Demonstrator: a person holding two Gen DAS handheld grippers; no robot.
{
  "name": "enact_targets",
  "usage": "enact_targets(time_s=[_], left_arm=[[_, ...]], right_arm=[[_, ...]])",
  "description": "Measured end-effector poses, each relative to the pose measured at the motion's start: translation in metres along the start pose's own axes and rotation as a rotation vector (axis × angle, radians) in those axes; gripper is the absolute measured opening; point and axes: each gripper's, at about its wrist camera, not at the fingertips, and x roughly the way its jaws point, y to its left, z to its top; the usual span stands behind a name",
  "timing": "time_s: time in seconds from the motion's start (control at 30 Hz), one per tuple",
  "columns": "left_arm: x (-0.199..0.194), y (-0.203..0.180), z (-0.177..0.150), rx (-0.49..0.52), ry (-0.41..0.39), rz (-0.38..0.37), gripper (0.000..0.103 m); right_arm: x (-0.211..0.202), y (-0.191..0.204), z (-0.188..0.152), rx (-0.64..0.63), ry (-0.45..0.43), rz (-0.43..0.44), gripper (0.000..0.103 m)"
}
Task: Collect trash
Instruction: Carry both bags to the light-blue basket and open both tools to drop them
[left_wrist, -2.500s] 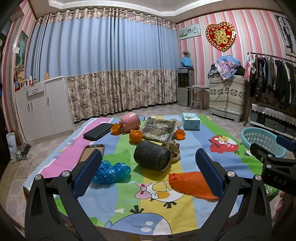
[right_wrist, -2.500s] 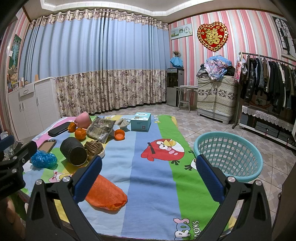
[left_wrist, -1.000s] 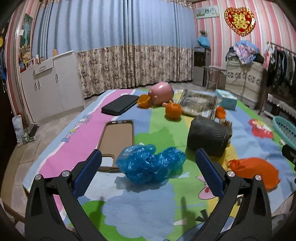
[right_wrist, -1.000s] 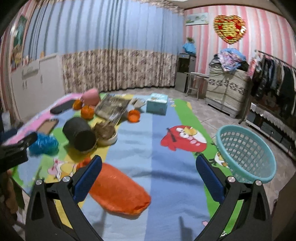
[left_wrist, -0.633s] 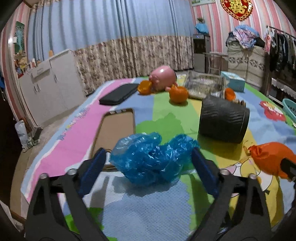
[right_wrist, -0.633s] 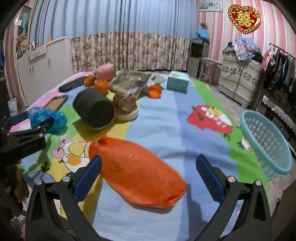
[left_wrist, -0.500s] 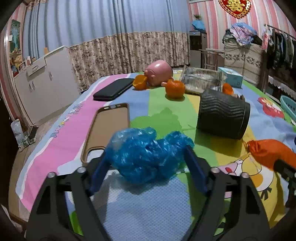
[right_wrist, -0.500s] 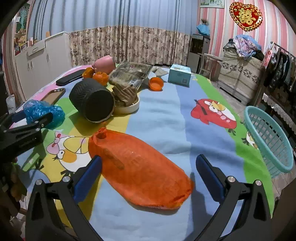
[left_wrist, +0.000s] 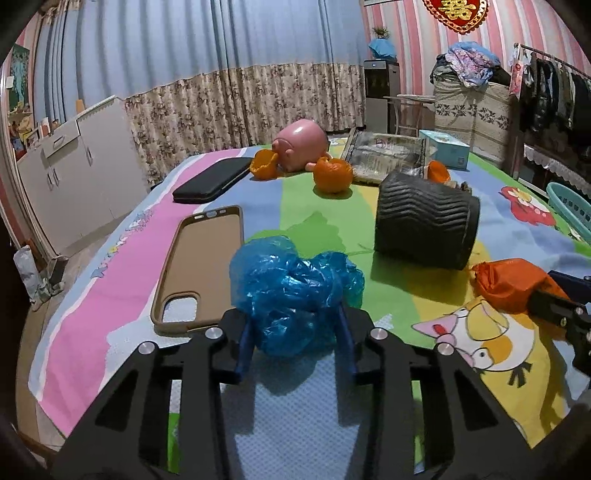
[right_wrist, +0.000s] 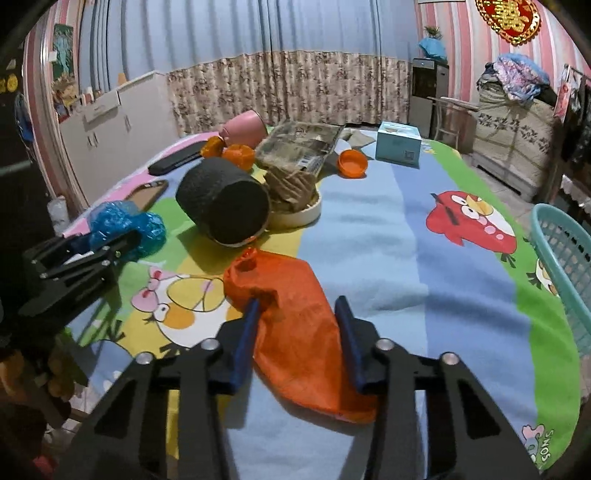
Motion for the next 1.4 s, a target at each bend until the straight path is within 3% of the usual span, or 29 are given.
enact_targets(time_s=[0.07,0.13,0.63,0.93,1.4], left_arm=[[-0.007,-0.002,0.003,0.001,-0.013,-0.001,0.035],[-0.015,-0.004,0.007,0.002,-0.028,-0.006,0.035],[-0.065,-0.049,0.068,0.013,-0.157,-0.102,0.034],[-0.067,-0.122,0.107,0.037,-0.212,-0.215,0.034],[-0.048,-0.241,0.144,0.077,-0.214,-0.372,0.034]], right_arm=[[-0.005,-0.003,0.002,-0.005,-0.008,0.003,0.025],[-0.011,-0.008,0.004,-0.012,-0.018,0.006,0.015],[-0.073,-0.090,0.039,0.116,-0.177,-0.050,0.011],[-0.118,-0.175,0.066,0.211,-0.265,-0.179,0.011],[-0.129,-0.301,0.082,0.333,-0.267,-0.362,0.011]])
